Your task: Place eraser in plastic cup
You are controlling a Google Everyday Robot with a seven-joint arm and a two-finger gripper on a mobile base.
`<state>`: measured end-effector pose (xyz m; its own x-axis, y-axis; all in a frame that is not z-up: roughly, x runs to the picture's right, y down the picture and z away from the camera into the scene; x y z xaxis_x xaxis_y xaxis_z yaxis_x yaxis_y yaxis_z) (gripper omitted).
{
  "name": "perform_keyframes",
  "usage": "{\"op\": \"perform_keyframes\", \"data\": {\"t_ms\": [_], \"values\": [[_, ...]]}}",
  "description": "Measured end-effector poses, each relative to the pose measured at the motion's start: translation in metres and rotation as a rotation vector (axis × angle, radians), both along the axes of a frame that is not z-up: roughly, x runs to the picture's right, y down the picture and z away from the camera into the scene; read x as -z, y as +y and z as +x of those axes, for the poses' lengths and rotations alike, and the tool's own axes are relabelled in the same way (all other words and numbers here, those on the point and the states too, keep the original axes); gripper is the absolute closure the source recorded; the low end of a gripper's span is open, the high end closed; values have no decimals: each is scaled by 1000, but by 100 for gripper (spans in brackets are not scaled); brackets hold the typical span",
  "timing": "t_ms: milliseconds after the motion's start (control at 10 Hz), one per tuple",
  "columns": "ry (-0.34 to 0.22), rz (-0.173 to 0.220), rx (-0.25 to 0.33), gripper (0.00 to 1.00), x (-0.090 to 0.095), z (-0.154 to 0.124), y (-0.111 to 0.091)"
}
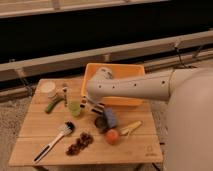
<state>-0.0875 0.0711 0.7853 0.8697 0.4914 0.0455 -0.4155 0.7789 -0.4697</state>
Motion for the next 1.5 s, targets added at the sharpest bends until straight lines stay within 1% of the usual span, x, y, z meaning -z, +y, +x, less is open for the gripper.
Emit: {"op": "perform_keyframes", "data": {"t_ms": [200,300,500,700,800,1100,1400,1500], "values": [[-45,18,7,100,11,-18,-4],[-60,24,10,100,14,-26,-7],[-92,36,15,100,17,-47,-16],[-116,41,32,100,17,-71,-23],[-121,39,42,100,15,-80,-25],[-117,29,54,100,1,-98,-31],[-107,13,64,100,-9,-108,-34],[-104,2,71,97,-10,-110,-33]]}}
